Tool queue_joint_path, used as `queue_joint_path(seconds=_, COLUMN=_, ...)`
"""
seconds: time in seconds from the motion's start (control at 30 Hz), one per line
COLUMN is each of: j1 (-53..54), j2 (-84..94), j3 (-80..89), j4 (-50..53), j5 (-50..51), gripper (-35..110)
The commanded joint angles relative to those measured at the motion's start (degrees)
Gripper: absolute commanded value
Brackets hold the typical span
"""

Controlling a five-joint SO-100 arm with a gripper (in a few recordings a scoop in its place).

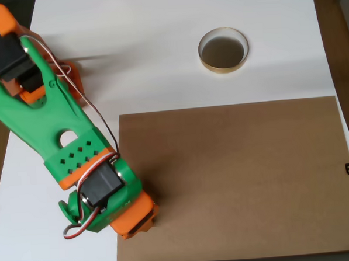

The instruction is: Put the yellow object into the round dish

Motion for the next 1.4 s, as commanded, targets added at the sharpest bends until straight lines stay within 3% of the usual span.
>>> queue_joint_path(seconds=0.0, j1=1.1, j2=1.8, j3=-2.5, j4=0.6, j5=-0.4, gripper=1)
queue_joint_path(seconds=1.37, j1=-9.3, j2=40.1, j3=19.1, j4=1.0, j5=-9.7, gripper=0)
